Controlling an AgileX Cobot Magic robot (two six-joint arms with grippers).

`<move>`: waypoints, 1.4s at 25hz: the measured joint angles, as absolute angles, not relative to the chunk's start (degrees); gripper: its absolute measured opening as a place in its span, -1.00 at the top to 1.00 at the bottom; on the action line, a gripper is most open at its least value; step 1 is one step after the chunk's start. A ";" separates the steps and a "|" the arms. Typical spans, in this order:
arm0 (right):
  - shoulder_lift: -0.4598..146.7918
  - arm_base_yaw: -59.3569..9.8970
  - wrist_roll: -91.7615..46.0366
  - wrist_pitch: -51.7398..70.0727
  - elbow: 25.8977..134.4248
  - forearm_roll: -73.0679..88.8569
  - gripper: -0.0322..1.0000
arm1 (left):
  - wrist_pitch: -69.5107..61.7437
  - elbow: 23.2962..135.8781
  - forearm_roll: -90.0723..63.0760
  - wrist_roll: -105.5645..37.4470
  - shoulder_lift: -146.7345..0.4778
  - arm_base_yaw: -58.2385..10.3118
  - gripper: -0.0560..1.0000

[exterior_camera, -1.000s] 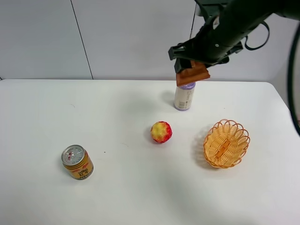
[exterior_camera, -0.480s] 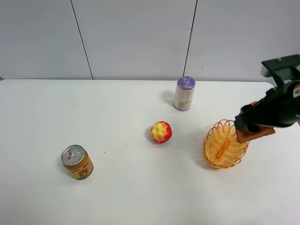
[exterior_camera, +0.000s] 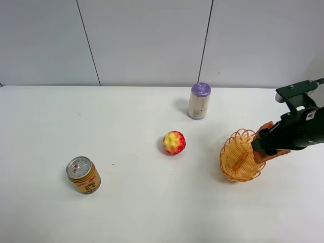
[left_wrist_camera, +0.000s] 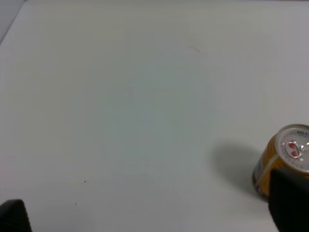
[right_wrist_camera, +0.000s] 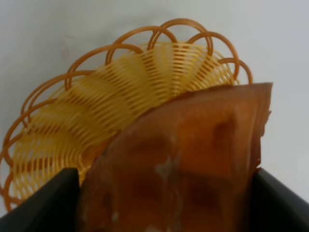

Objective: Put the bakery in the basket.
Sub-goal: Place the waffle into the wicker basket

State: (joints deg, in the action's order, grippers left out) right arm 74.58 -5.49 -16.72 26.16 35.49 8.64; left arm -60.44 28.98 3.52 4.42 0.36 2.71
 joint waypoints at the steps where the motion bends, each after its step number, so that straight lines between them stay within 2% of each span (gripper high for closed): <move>1: 76.29 -5.49 -16.80 25.03 35.49 9.07 -0.35 | -60.44 28.98 3.52 4.42 0.36 2.71 -0.99; 10: 87.55 -7.98 -17.35 15.24 35.43 10.75 -0.35 | -60.44 28.98 3.52 4.42 0.36 2.71 -0.99; 18: 89.21 -9.13 -17.35 12.66 35.43 11.13 -0.35 | -60.44 28.98 3.52 4.42 0.36 2.71 -0.99; 23: 89.21 -9.13 -12.99 12.74 35.43 11.17 -0.80 | -60.44 28.98 3.52 4.42 0.36 2.71 -0.99; 26: 89.09 -9.99 -11.95 13.91 35.43 11.19 -0.84 | -60.44 28.98 3.52 4.42 0.36 2.71 -0.99; 30: 85.19 -10.94 -11.75 14.90 35.43 11.31 -0.84 | -60.44 28.98 3.52 4.42 0.36 2.71 -0.99; 35: 69.04 -11.06 -11.64 15.60 35.38 13.90 -0.84 | -60.44 28.98 3.52 4.42 0.36 2.71 -0.99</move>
